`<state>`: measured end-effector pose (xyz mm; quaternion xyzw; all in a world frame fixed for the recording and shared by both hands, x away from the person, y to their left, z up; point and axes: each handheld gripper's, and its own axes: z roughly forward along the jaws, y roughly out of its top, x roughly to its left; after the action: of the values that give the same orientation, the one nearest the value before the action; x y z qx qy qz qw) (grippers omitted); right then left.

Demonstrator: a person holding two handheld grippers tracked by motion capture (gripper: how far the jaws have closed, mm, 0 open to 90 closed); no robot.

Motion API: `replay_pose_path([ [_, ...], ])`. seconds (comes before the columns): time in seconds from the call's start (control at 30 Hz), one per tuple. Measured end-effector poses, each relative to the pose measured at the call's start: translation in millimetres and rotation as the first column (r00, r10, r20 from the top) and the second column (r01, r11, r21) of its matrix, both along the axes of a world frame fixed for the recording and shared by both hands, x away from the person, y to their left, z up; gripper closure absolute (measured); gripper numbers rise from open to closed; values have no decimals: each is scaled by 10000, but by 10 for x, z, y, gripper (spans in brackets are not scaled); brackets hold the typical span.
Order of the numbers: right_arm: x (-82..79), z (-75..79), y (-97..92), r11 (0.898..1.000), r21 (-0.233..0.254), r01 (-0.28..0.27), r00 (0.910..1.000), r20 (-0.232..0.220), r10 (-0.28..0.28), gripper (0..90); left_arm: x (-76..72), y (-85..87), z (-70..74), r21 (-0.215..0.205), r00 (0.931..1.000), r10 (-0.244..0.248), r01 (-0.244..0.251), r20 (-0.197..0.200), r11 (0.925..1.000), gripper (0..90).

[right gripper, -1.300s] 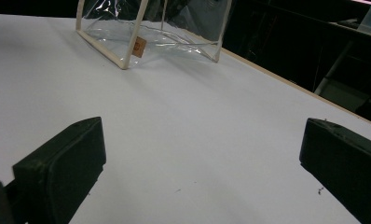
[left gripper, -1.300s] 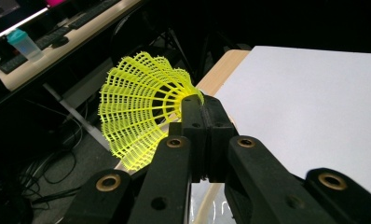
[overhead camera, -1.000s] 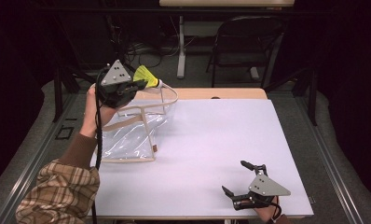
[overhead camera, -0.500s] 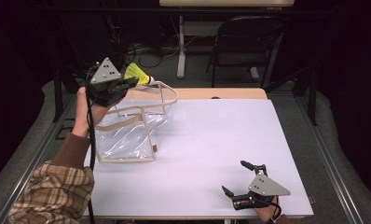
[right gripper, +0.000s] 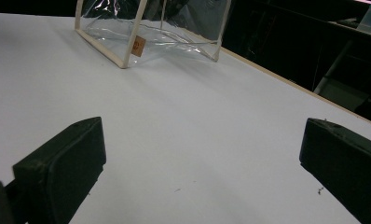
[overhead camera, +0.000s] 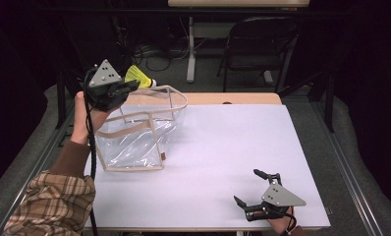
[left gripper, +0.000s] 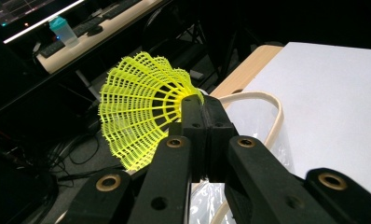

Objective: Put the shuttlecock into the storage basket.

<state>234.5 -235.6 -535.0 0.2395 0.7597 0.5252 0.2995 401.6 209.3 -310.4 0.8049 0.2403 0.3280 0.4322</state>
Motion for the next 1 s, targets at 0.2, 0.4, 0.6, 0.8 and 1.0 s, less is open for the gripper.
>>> replay_pose_path([
  [0.2, -1, 0, 0, 10000, -23, 6, 10000, -24, -6, 1, 2, 61, 1, -16, 9999, 151, -151, -21, 9999, 897],
  [0.4, -2, 0, 0, 10000, -30, 20, 10000, -42, -20, 1, 12, 124, -4, -93, 9994, 331, -331, -50, 9994, 896],
  [0.6, 0, -1, 2, 10000, -20, 22, 10000, -40, -22, 1, 32, 170, -24, -66, 9988, 461, -462, -158, 9989, 896],
  [0.8, 0, -2, 3, 10000, -11, 22, 10000, -42, -22, 1, 53, 188, -61, -53, 9982, 524, -526, -284, 9986, 896],
  [1.0, 2, -2, 5, 10000, 12, 32, 10000, -53, -32, 1, 74, 203, -99, 55, 9975, 545, -543, -451, 9985, 896],
])
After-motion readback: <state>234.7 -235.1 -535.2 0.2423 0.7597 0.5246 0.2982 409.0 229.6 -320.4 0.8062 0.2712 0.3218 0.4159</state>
